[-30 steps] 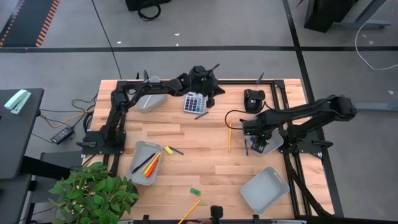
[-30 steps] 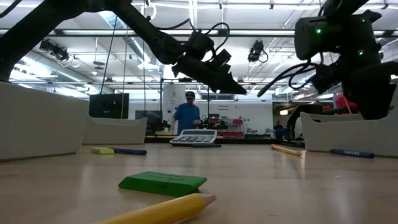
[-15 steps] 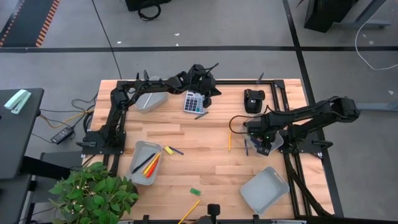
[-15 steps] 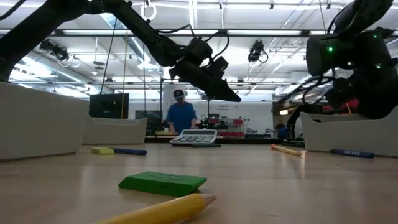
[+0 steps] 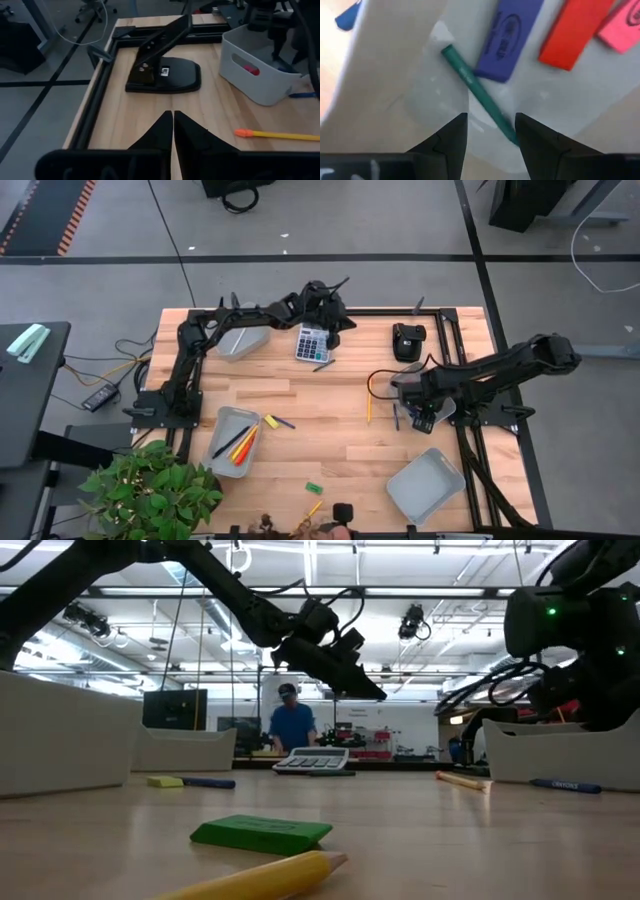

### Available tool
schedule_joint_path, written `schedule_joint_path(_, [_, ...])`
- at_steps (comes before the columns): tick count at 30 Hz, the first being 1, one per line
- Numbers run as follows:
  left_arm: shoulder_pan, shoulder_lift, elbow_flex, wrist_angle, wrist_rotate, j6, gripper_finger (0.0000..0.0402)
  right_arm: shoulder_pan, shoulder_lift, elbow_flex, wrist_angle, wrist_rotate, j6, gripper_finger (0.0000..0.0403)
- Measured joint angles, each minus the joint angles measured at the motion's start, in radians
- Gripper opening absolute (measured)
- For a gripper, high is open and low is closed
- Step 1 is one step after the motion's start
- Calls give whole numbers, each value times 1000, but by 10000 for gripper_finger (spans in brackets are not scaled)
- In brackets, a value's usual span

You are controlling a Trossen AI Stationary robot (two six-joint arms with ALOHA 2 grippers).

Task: Sort crayons/erasers/pens/pencils in bins
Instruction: Put the bottom green crayon into the bottom right gray bin

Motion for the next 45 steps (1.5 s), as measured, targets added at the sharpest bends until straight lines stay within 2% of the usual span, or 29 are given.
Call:
schedule_joint_path(4, [17, 0, 0, 13, 1, -5, 20, 32, -2, -16, 32, 55, 49, 174])
schedule_joint_path(9, [30, 0, 0, 10, 6, -41, 15, 44, -2, -17, 39, 69, 58, 174])
schedule_joint_path(12, [30, 0, 0, 10, 44, -56, 19, 44, -2, -17, 44, 72, 58, 169])
schedule_joint_path(16, [27, 0, 0, 9, 54, -57, 24, 44, -1, -18, 47, 76, 55, 135])
schedule_joint_path(24, [28, 0, 0, 10, 54, -86, 13, 44, -1, -18, 49, 70, 55, 25])
schedule_joint_path(26, [28, 0, 0, 13, 54, -102, 13, 44, -1, -18, 49, 69, 68, 13])
schedule_joint_path(31, [27, 0, 0, 25, 54, -136, 23, 44, 1, -4, 44, 67, 105, 12])
schedule_joint_path(37, [28, -9, 0, 21, 54, -198, 23, 44, 0, 113, -7, 67, 139, 11])
schedule_joint_path(45, [15, -33, 0, 6, 99, -213, 15, 61, -2, 389, -358, 75, 212, 11])
